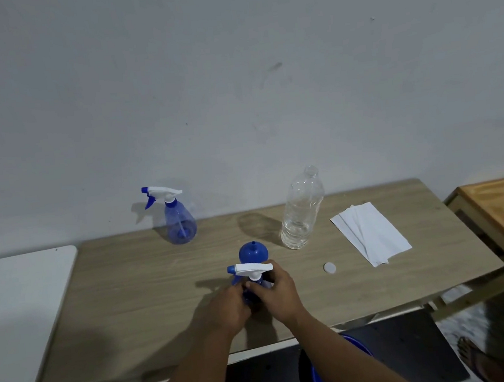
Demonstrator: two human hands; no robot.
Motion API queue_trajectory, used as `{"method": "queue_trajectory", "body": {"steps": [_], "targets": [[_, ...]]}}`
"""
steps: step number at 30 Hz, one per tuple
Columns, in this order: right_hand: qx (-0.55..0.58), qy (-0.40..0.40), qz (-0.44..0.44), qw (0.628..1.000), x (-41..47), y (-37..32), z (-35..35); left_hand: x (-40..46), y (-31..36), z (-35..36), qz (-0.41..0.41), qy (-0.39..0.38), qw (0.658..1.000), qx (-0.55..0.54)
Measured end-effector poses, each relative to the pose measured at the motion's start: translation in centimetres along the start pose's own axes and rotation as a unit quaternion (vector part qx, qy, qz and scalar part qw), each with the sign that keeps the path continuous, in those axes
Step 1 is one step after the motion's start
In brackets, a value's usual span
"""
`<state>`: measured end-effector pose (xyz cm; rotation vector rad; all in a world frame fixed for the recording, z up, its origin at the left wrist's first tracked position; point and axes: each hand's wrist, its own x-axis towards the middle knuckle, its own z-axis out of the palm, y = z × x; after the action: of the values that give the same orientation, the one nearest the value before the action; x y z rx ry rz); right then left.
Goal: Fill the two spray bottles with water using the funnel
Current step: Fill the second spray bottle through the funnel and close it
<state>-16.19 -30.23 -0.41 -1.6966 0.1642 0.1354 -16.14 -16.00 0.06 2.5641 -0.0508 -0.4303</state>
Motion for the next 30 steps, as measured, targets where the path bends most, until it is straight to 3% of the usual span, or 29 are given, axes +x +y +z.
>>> {"method": "queue_trajectory", "body": {"steps": [19,30], "targets": [[-0.021,-0.029,0.011,0.999,0.8,0.0,0.3,0.2,-1.0,0.2,0.002,-0.012,0.998,-0.069],[-0.003,-0.016,0.004,1.0,0.4,-0.2,0.1,0.2,-1.0,0.2,-0.011,-0.002,0.999,-0.048]]}}
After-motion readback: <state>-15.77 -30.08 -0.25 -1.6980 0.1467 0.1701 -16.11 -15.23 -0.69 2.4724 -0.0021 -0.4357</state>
